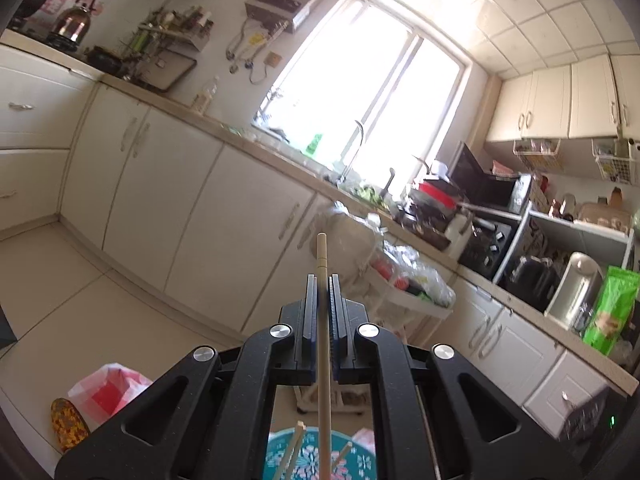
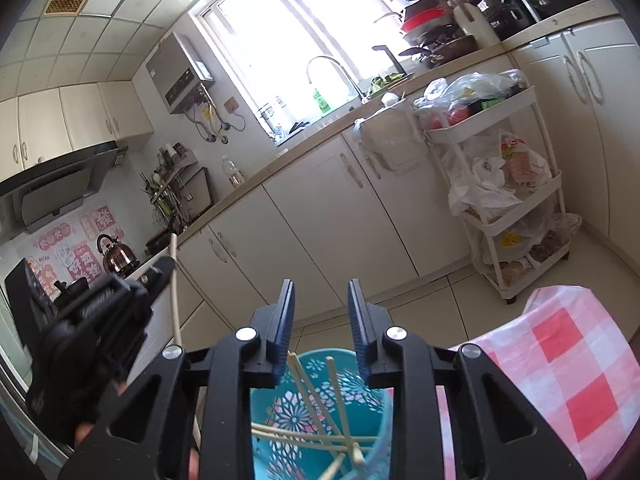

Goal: Organize utensils
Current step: 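Carry both chopsticks over the blue basket and open both tools to release them, then close the right tool on a chopstick while the left tool grasps the last one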

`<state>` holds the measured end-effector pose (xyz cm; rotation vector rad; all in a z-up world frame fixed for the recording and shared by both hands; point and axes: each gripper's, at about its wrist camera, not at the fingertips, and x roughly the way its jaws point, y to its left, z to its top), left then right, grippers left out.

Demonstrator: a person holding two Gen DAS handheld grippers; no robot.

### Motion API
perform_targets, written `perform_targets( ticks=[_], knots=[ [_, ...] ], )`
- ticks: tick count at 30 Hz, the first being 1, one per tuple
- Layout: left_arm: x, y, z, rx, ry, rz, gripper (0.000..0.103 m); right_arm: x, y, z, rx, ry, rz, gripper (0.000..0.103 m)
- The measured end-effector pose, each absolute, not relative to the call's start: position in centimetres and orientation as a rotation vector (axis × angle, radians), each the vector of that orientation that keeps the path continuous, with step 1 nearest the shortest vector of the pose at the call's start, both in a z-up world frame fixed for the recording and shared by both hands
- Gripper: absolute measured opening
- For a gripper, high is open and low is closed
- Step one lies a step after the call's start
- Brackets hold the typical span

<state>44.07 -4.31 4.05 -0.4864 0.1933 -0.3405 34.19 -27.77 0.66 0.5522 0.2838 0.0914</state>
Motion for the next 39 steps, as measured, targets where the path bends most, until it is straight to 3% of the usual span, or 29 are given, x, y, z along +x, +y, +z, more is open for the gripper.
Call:
perform_targets(
  ticks=[17,19,21,27,39],
  knots=[
    [41.5,-6.6,-1.1,-0.351,0.357,-0.303,0.008,27.7,-30.0,-8.1,0.546,0.516,0.049,0.037],
    [39.9,-6.4,-1.6,-0.315,0.382,-0.294,0.019,26.3,-30.0,-9.2,0.538,0.561,0.047,0.038],
    [37.8,-5.9,-2.1,-0.276,0.408,-0.266,0.046,25.0,-29.7,-9.9,0.520,0.608,0.051,0.040],
    [31.0,-4.9,-3.1,-0.128,0.475,-0.226,0.070,20.6,-28.3,-11.7,0.467,0.707,0.048,0.043],
    [22.5,-5.2,-3.9,-0.006,0.581,-0.237,0.082,15.7,-26.2,-12.8,0.424,0.784,0.029,0.047]
  ],
)
